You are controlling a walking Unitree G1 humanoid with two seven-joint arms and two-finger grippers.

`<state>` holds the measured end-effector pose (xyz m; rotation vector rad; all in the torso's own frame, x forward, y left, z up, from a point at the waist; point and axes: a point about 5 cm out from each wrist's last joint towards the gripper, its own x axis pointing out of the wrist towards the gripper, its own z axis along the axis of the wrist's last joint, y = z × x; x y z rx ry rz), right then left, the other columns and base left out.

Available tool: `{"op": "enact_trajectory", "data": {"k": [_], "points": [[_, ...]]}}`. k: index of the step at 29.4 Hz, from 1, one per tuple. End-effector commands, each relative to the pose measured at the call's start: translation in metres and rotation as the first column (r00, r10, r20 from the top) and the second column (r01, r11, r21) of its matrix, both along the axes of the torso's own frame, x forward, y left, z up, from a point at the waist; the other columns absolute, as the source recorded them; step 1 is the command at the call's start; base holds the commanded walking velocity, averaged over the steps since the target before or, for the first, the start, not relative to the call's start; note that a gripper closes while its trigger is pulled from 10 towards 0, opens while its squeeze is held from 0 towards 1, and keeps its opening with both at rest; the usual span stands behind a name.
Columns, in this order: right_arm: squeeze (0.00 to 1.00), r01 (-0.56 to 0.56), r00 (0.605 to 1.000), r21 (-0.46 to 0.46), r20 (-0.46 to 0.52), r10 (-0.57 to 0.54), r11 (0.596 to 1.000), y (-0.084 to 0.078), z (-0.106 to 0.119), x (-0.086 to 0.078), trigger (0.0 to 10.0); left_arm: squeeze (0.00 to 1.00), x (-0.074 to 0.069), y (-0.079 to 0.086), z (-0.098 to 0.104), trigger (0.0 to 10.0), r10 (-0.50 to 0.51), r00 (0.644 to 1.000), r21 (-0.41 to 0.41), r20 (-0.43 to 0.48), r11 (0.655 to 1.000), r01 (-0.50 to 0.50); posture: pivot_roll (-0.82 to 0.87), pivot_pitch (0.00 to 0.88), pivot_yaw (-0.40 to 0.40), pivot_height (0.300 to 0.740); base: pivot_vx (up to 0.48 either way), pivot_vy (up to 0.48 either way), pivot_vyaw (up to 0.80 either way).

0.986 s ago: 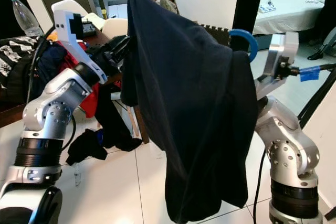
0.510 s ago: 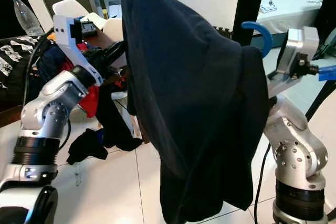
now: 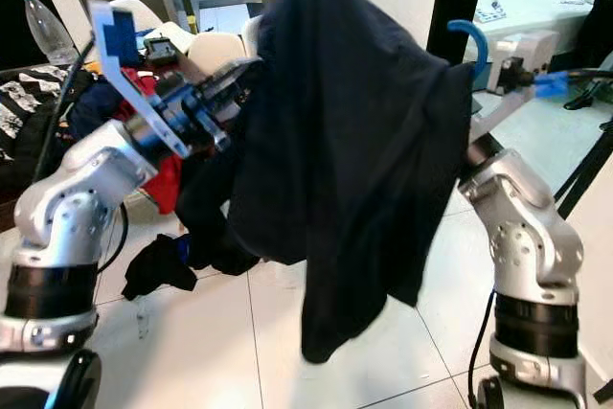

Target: Hang hanger

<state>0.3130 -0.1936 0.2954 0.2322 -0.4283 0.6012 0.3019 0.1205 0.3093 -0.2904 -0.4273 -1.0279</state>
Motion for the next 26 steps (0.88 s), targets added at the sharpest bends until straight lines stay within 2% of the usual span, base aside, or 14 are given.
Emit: {"op": "enact_trajectory", "data": {"k": [1,4,6,7,9,12,17,18,20,21,23,24,26], "points": [[0.0,0.037,0.999,0.051,0.031,-0.039,0.998,-0.006,0.008,0.001,10.0,0.0,-0.006,0.001,-0.001,0.0,-0.031,1.0,0.023,0.006,0.999,0.03,0.14,0.025,0.039,0.74,0.0,0.0,0.0],[0.0,0.058,0.998,0.08,0.022,-0.06,0.995,-0.011,0.009,0.003,10.0,0.0,-0.007,0.002,-0.003,0.0,-0.036,0.999,0.031,0.003,0.999,0.036,0.14,0.026,0.039,0.74,0.0,0.0,0.0],[0.0,0.131,0.991,0.131,-0.009,-0.131,0.983,-0.024,0.009,0.007,10.0,0.0,-0.01,0.005,-0.006,0.0,-0.065,0.998,0.051,-0.004,0.997,0.065,0.14,0.026,0.04,0.74,0.0,0.0,0.0],[0.0,0.131,0.991,0.131,-0.009,-0.131,0.983,-0.024,0.009,0.007,10.0,0.0,-0.01,0.005,-0.006,0.0,-0.065,0.998,0.051,-0.004,0.997,0.065,0.14,0.026,0.04,0.74,0.0,0.0,0.0],[0.0,0.219,0.976,0.182,-0.049,-0.214,0.959,-0.038,0.007,0.012,10.0,0.0,-0.018,0.007,-0.009,0.0,-0.128,0.992,0.087,-0.021,0.988,0.129,0.13,0.028,0.04,0.74,0.0,0.0,0.0],[0.0,0.266,0.964,0.225,-0.08,-0.254,0.937,-0.047,0.005,0.015,10.0,0.0,-0.027,0.009,-0.014,0.0,-0.173,0.984,0.126,-0.043,0.976,0.177,0.13,0.028,0.04,0.74,0.0,0.0,0.0],[0.0,0.278,0.96,0.238,-0.092,-0.263,0.931,-0.049,0.004,0.016,10.0,0.0,-0.031,0.012,-0.017,0.0,-0.189,0.98,0.142,-0.057,0.97,0.196,0.13,0.03,0.038,0.74,0.0,0.0,0.0],[0.0,0.286,0.958,0.24,-0.097,-0.27,0.928,-0.05,0.004,0.017,10.0,0.0,-0.036,0.017,-0.021,0.0,-0.21,0.974,0.179,-0.08,0.959,0.221,0.14,0.031,0.035,0.74,0.0,0.0,0.0],[0.0,0.286,0.958,0.24,-0.097,-0.27,0.928,-0.05,0.004,0.017,10.0,0.0,-0.036,0.017,-0.021,0.0,-0.21,0.974,0.179,-0.08,0.959,0.221,0.14,0.031,0.035,0.74,0.0,0.0,0.0],[0.0,0.299,0.954,0.244,-0.104,-0.282,0.922,-0.052,0.003,0.018,10.0,0.0,-0.044,0.027,-0.029,0.0,-0.233,0.966,0.242,-0.116,0.936,0.255,0.14,0.032,0.032,0.74,0.0,0.0,0.0],[0.0,0.299,0.954,0.244,-0.104,-0.282,0.922,-0.052,0.003,0.018,10.0,0.0,-0.044,0.027,-0.029,0.0,-0.233,0.966,0.242,-0.116,0.936,0.255,0.14,0.032,0.032,0.74,0.0,0.0,0.0],[0.0,0.306,0.952,0.247,-0.108,-0.288,0.92,-0.052,0.003,0.019,10.0,0.0,-0.05,0.036,-0.035,0.0,-0.24,0.959,0.291,-0.15,0.916,0.275,0.14,0.031,0.029,0.74,0.0,0.0,0.0],[0.0,0.306,0.952,0.247,-0.108,-0.288,0.92,-0.052,0.003,0.019,10.0,0.0,-0.05,0.036,-0.035,0.0,-0.24,0.959,0.291,-0.15,0.916,0.275,0.14,0.031,0.029,0.74,0.0,0.0,0.0]]}}
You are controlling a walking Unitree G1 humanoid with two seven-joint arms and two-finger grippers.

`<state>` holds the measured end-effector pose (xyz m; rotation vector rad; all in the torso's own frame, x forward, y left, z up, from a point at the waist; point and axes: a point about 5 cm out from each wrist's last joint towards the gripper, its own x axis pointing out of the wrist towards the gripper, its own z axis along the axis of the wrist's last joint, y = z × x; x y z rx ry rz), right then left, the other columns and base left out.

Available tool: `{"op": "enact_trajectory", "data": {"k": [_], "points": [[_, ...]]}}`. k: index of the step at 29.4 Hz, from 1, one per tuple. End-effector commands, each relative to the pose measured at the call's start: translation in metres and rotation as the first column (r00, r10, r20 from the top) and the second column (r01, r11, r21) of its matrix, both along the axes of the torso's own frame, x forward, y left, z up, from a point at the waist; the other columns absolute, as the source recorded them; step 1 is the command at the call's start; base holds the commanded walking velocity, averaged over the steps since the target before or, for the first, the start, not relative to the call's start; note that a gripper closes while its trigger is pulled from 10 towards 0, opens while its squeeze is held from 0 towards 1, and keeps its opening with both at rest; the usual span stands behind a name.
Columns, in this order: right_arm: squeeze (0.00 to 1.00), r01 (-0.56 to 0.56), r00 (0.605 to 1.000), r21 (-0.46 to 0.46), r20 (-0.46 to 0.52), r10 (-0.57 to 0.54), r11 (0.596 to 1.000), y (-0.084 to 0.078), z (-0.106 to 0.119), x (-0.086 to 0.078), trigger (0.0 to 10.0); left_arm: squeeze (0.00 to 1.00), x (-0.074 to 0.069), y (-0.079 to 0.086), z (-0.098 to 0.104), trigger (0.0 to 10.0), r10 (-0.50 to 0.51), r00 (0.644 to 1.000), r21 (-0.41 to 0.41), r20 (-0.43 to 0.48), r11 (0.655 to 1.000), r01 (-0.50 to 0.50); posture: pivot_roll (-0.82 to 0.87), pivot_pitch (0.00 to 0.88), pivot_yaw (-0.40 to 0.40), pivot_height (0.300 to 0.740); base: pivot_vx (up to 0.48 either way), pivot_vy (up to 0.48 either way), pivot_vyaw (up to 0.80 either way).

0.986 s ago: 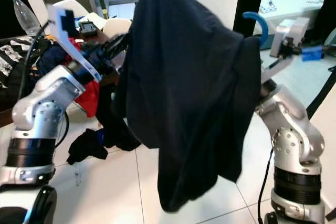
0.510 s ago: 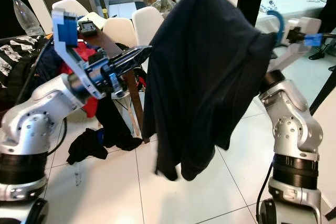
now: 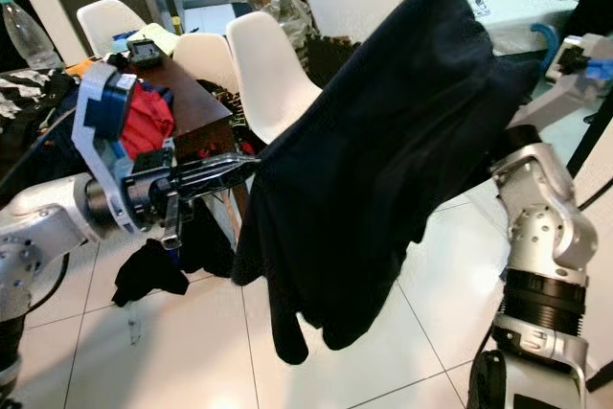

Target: Hang hanger

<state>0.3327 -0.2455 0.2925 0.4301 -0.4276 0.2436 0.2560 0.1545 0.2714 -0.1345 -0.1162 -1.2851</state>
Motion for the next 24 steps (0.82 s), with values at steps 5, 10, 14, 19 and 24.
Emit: {"op": "enact_trajectory", "data": {"k": [5,10,14,19,24], "points": [[0.0,0.002,0.999,0.001,0.039,-0.002,1.0,0.001,0.008,0.001,10.0,0.0,-0.004,0.027,-0.006,0.0,0.055,0.998,0.137,0.007,0.989,-0.055,0.14,0.026,0.022,0.74,0.0,0.0,0.0],[0.0,-0.017,0.999,-0.023,0.045,0.018,1.0,0.003,0.01,0.0,10.0,0.0,0.0,0.044,-0.008,0.0,0.129,0.991,0.209,0.024,0.969,-0.131,0.14,0.026,0.021,0.74,0.0,0.0,0.0],[0.0,-0.049,0.996,-0.084,0.072,0.055,0.995,0.004,0.015,-0.005,10.0,0.0,0.005,0.081,-0.018,0.0,0.273,0.96,0.408,0.057,0.872,-0.272,0.14,0.023,0.022,0.74,0.0,0.0,0.0],[0.0,-0.067,0.993,-0.125,0.088,0.079,0.99,0.004,0.017,-0.008,10.0,0.0,0.005,0.094,-0.021,0.0,0.316,0.946,0.474,0.069,0.824,-0.31,0.14,0.024,0.02,0.74,0.0,0.0,0.0],[0.0,-0.108,0.984,-0.199,0.117,0.133,0.974,0.008,0.021,-0.015,10.0,0.0,0.0,0.102,-0.023,1.5,0.34,0.939,0.534,0.056,0.784,-0.316,0.14,0.026,0.021,0.74,0.0,0.0,0.0]]}}
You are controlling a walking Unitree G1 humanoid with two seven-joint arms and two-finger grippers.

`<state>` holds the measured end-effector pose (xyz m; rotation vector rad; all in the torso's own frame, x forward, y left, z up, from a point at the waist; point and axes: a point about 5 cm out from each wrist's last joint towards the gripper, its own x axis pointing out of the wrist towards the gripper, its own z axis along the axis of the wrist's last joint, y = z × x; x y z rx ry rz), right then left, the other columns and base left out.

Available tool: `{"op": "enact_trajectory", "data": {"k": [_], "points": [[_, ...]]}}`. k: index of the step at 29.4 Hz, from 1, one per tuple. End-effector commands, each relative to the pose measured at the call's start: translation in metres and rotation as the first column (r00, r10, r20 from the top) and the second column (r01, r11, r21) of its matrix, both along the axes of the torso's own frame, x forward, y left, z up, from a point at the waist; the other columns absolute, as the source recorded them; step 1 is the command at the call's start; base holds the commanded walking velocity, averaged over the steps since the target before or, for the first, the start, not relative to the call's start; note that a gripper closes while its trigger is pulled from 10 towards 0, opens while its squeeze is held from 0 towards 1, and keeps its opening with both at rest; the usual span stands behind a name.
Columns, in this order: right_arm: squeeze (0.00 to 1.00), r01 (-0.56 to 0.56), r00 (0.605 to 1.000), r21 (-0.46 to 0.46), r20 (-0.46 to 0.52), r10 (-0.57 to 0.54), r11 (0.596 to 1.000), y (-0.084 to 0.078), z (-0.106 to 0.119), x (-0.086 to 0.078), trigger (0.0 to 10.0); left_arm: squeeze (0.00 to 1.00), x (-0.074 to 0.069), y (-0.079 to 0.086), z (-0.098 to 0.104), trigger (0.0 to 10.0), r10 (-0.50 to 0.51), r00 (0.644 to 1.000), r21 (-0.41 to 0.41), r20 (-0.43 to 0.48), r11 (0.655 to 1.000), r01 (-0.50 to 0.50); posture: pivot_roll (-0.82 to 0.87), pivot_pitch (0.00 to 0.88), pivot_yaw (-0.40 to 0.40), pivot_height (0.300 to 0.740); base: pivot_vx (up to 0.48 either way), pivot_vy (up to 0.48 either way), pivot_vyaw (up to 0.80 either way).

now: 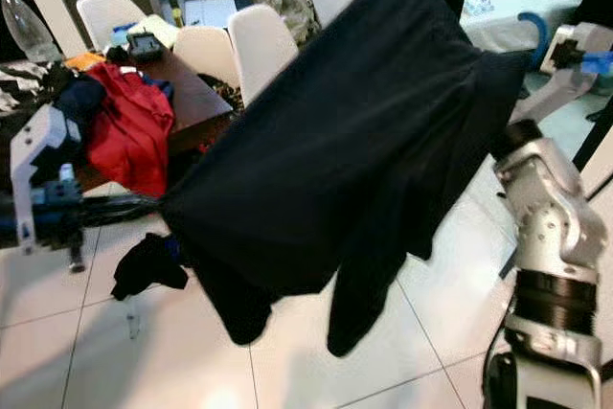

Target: Hang hanger

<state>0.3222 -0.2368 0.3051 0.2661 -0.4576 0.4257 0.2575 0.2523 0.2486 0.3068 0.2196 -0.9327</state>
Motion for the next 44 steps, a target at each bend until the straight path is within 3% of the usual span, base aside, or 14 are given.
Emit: {"op": "enact_trajectory", "data": {"k": [1,2,13,14,16,19,21,28,30,31,32,34,41,44], "points": [[0.0,-0.029,0.997,-0.037,0.071,0.032,0.999,0.002,0.013,-0.008,10.0,0.86,-0.013,0.002,-0.016,10.0,-0.022,0.989,0.105,-0.147,0.994,0.037,0.14,0.029,0.021,0.74,0.0,0.0,0.0],[0.0,-0.044,0.996,-0.044,0.079,0.048,0.998,0.004,0.015,-0.01,10.0,1.0,-0.017,-0.001,-0.02,10.0,-0.046,0.979,0.105,-0.197,0.992,0.068,0.14,0.029,0.021,0.74,0.0,0.0,0.0],[0.0,-0.131,0.985,-0.138,0.091,0.144,0.982,0.018,0.014,-0.015,10.0,1.0,-0.031,-0.014,0.002,10.0,-0.208,0.957,0.079,-0.202,0.971,0.227,0.14,0.028,0.023,0.74,0.0,0.0,0.0],[0.0,-0.199,0.974,-0.262,0.057,0.221,0.944,0.034,0.002,-0.018,10.0,1.0,-0.026,-0.017,0.048,10.0,-0.292,0.956,0.053,-0.013,0.955,0.292,0.15,0.026,0.023,0.74,0.0,0.0,0.0],[0.0,-0.199,0.974,-0.262,0.057,0.221,0.944,0.034,0.002,-0.018,10.0,1.0,-0.026,-0.017,0.048,10.0,-0.292,0.956,0.053,-0.013,0.955,0.292,0.15,0.026,0.023,0.74,0.0,0.0,0.0],[0.0,-0.269,0.957,-0.334,0.009,0.288,0.903,0.045,-0.012,-0.02,10.0,1.0,-0.02,-0.017,0.082,10.0,-0.322,0.936,0.063,0.142,0.947,0.316,0.16,0.02,0.026,0.74,0.0,0.0,0.0],[0.0,-0.367,0.925,-0.404,-0.062,0.375,0.838,0.06,-0.029,-0.025,10.0,1.0,-0.013,-0.021,0.107,10.0,-0.369,0.902,0.109,0.223,0.929,0.353,0.16,0.008,0.038,0.74,0.0,0.0,0.0],[0.0,-0.442,0.89,-0.448,-0.111,0.443,0.777,0.072,-0.041,-0.032,10.0,1.0,-0.011,-0.023,0.118,10.0,-0.416,0.881,0.159,0.226,0.908,0.388,0.16,0.004,0.042,0.74,0.0,0.0,0.0],[0.0,-0.494,0.859,-0.477,-0.139,0.492,0.727,0.079,-0.046,-0.037,10.0,1.0,-0.011,-0.024,0.12,10.0,-0.477,0.863,0.228,0.164,0.87,0.438,0.17,0.0,0.045,0.74,0.0,0.0,0.0],[0.0,-0.539,0.828,-0.501,-0.166,0.536,0.677,0.086,-0.051,-0.042,10.0,0.2,-0.011,-0.023,0.119,10.0,-0.516,0.851,0.284,0.091,0.833,0.475,0.17,0.0,0.051,0.74,0.0,0.0,0.0],[0.0,-0.589,0.786,-0.527,-0.2,0.584,0.612,0.093,-0.056,-0.049,10.0,0.0,-0.008,-0.023,0.117,10.0,-0.533,0.846,0.328,0.025,0.804,0.497,0.17,0.0,0.061,0.74,0.0,0.0,0.0],[0.0,-0.646,0.729,-0.553,-0.244,0.639,0.526,0.102,-0.062,-0.058,10.0,0.0,-0.002,-0.022,0.112,10.0,-0.538,0.842,0.363,-0.041,0.777,0.514,0.17,0.0,0.068,0.74,0.0,0.0,0.0],[0.0,-0.712,0.636,-0.588,-0.308,0.707,0.384,0.116,-0.071,-0.076,10.0,0.0,0.01,-0.036,0.108,10.0,-0.583,0.809,0.369,-0.069,0.739,0.564,0.15,0.0,0.071,0.74,0.0,0.0,0.0],[0.0,-0.716,0.628,-0.591,-0.315,0.712,0.371,0.117,-0.072,-0.077,10.0,0.0,0.011,-0.038,0.108,10.0,-0.59,0.804,0.366,-0.073,0.734,0.572,0.15,0.0,0.071,0.74,0.0,0.0,0.0]]}}
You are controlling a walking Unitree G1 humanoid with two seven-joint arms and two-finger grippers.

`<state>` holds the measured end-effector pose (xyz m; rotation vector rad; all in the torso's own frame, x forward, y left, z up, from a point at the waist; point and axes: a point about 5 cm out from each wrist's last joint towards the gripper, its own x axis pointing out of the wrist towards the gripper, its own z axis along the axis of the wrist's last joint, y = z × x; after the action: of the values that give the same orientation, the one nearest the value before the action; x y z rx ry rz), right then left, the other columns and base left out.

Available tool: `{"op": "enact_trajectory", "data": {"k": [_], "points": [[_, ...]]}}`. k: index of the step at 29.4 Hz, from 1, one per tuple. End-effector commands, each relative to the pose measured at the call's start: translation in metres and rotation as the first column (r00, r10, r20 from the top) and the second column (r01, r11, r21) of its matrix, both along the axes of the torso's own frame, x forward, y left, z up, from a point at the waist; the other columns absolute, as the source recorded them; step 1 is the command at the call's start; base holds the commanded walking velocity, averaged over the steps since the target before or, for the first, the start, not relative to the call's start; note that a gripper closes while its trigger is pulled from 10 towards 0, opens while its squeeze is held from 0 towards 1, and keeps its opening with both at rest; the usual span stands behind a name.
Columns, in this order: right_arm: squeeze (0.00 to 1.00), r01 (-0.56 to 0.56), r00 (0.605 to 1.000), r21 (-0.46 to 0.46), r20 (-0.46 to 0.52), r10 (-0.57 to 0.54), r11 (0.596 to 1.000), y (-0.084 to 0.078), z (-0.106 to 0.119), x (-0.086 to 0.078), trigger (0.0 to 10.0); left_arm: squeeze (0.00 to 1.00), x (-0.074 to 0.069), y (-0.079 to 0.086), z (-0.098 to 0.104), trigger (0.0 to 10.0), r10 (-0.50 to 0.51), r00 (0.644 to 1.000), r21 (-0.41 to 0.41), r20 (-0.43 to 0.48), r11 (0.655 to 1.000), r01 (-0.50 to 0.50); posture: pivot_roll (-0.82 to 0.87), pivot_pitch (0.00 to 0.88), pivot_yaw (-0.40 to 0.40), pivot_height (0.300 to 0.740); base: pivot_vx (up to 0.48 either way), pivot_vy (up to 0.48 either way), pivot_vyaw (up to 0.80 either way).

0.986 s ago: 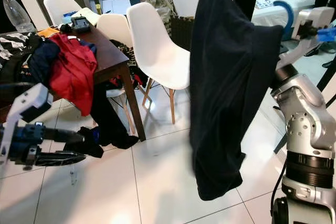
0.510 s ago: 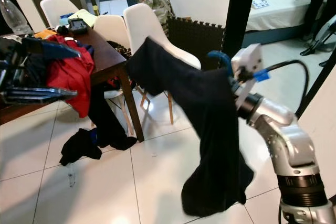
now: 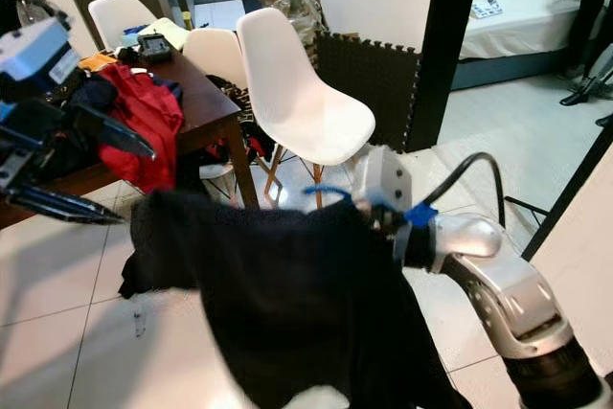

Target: Hang hanger

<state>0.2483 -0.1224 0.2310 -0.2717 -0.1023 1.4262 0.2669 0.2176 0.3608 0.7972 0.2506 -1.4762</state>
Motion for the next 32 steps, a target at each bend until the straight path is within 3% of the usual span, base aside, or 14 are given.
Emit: {"op": "enact_trajectory", "data": {"k": [1,8,15,27,28,29,32], "points": [[0.0,-0.035,0.999,-0.017,0.018,0.036,0.999,0.003,0.003,-0.005,10.0,0.0,0.003,-0.005,-0.007,10.0,-0.033,0.999,0.009,-0.042,0.999,0.034,0.15,0.0,0.071,0.74,0.0,0.0,0.0],[0.0,-0.077,0.996,-0.02,0.041,0.078,0.997,0.009,0.008,-0.008,10.0,0.0,0.018,-0.007,-0.033,10.0,-0.039,0.994,0.074,-0.102,0.996,0.046,0.14,0.0,0.072,0.74,0.0,0.0,0.0],[0.0,-0.088,0.994,0.007,0.066,0.087,0.996,0.014,0.015,-0.009,10.0,0.0,0.022,-0.016,-0.059,10.0,-0.08,0.981,0.095,-0.178,0.991,0.098,0.13,0.0,0.072,0.74,0.0,0.0,0.0],[0.0,-0.096,0.992,0.044,0.083,0.092,0.994,0.02,0.021,-0.01,10.0,0.0,0.033,-0.018,-0.075,10.0,-0.075,0.981,0.135,-0.18,0.986,0.1,0.12,0.0,0.076,0.74,0.0,0.0,0.0],[0.0,-0.098,0.992,0.049,0.085,0.094,0.994,0.021,0.022,-0.01,10.0,0.0,0.035,-0.018,-0.078,4.5,-0.071,0.981,0.148,-0.178,0.984,0.098,0.12,0.0,0.075,0.74,0.0,0.0,0.0],[0.0,-0.102,0.992,0.055,0.086,0.097,0.993,0.023,0.023,-0.01,10.0,0.0,0.037,-0.018,-0.081,0.0,-0.069,0.981,0.164,-0.18,0.982,0.099,0.12,0.0,0.075,0.74,0.0,0.0,0.0],[0.0,-0.108,0.991,0.068,0.09,0.102,0.992,0.024,0.025,-0.011,10.0,0.0,0.038,-0.018,-0.087,0.0,-0.068,0.982,0.197,-0.174,0.975,0.102,0.12,0.0,0.076,0.74,0.0,0.0,0.0]]}}
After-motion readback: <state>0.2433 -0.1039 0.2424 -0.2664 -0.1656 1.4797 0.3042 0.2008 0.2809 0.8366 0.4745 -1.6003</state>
